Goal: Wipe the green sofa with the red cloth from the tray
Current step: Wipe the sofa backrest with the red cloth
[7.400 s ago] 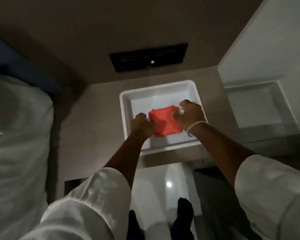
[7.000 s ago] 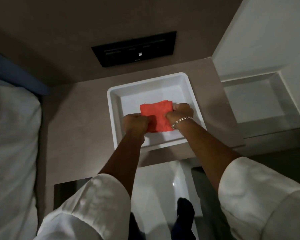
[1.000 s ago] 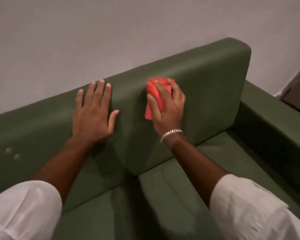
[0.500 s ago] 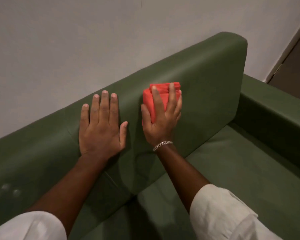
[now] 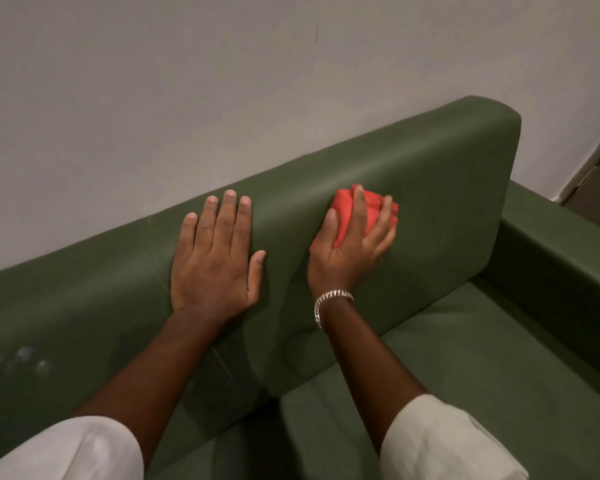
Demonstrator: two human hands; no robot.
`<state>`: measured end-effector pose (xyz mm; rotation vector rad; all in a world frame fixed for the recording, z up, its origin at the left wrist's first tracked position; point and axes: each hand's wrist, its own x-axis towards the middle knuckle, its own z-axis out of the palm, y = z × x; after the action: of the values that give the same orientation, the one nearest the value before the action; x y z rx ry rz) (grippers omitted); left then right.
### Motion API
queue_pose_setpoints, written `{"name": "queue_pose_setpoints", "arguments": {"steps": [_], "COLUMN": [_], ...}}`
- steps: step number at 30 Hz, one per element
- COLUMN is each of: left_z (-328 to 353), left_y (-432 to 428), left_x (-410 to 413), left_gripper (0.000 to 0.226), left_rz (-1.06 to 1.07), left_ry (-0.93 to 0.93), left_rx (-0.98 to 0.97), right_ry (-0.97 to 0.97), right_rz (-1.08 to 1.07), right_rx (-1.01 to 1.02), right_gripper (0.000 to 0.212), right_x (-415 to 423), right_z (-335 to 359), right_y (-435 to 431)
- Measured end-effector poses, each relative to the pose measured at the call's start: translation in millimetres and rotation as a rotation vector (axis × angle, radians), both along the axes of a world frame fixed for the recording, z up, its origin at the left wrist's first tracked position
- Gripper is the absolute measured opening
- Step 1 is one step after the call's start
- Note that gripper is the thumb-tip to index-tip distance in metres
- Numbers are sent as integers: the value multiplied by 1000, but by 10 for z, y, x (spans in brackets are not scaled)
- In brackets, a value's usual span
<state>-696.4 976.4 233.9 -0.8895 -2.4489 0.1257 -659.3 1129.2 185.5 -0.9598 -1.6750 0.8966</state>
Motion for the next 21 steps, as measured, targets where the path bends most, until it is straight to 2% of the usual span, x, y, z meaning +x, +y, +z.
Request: {"name": "queue_pose_setpoints", "arguments": {"steps": [2, 5, 9, 13, 16, 21], "left_z": [0, 79, 264, 514, 622, 564], "left_y": [0, -10, -126, -663, -1260, -2466], "left_x": [-2, 54, 127, 212, 232, 199], "left_gripper": [71, 72, 71, 70, 70, 68], "left_rz": [3, -12, -106, -51, 30, 155], "left_ry": [0, -56, -183, -214, -217, -167], "left_rx": [-6, 5, 43, 109, 148, 202], "right_ry": [-88, -147, -85, 26, 105, 105], "right_rz": [28, 213, 262, 385, 438, 581], "right_rx": [129, 308, 82, 133, 81, 151], "right_gripper": [46, 43, 38, 34, 35, 37], "right_x": [-12, 300, 459, 522, 544, 588], "right_z": [65, -160, 8, 303, 430, 439], "right_y": [1, -28, -12, -525, -1019, -1958]}}
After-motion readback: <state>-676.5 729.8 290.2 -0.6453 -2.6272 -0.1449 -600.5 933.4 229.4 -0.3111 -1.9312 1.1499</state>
